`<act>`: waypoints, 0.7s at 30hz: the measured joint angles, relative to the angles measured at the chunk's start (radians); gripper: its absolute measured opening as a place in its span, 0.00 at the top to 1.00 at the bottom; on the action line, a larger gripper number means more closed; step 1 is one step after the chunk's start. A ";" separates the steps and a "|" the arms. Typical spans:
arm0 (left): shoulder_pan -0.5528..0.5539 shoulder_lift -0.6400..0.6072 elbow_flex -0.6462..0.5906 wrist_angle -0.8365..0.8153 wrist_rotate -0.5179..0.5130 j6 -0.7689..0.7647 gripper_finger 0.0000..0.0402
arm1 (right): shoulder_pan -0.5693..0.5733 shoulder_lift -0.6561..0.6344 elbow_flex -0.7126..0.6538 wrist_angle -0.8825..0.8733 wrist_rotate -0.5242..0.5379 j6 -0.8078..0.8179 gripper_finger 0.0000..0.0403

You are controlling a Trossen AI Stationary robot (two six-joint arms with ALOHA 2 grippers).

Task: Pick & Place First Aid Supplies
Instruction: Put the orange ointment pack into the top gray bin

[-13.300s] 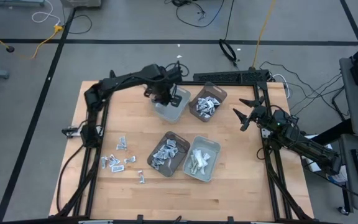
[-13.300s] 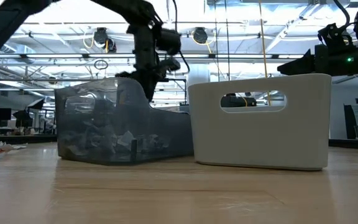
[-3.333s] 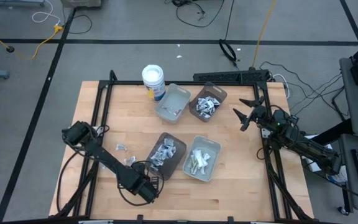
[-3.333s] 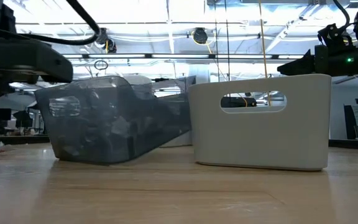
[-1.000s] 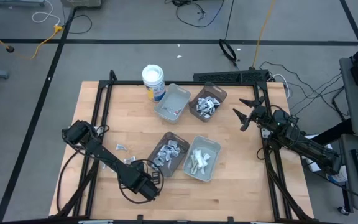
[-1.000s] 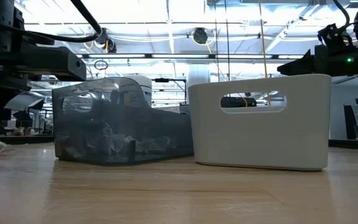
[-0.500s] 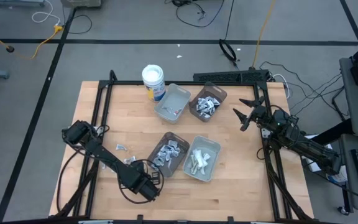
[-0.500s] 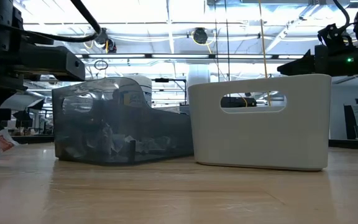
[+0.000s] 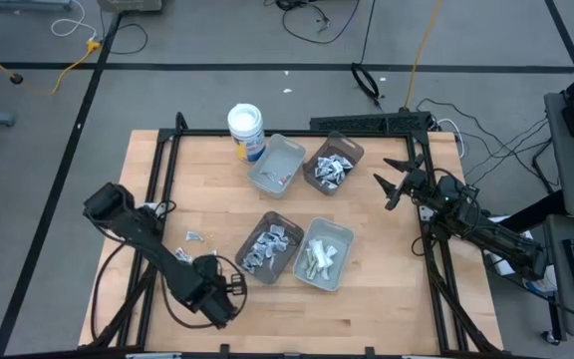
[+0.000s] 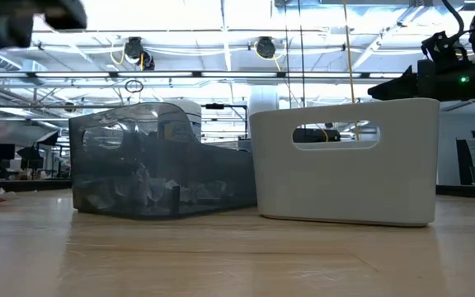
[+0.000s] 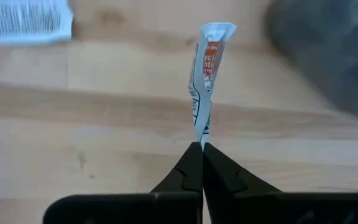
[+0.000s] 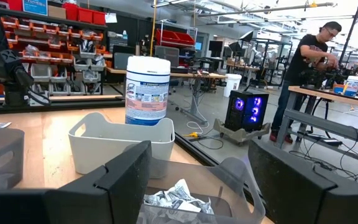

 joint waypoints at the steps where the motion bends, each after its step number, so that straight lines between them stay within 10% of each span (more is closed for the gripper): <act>1: 0.000 -0.018 0.000 -0.016 -0.018 0.000 1.00 | 0.000 0.000 0.000 0.000 0.000 0.000 0.35; 12: 0.047 -0.158 0.000 -0.114 -0.030 0.136 1.00 | 0.000 0.000 0.000 0.000 0.000 0.000 0.35; 21: 0.306 -0.187 0.087 -0.158 -0.019 0.568 1.00 | 0.000 0.000 0.000 0.000 0.000 0.000 0.35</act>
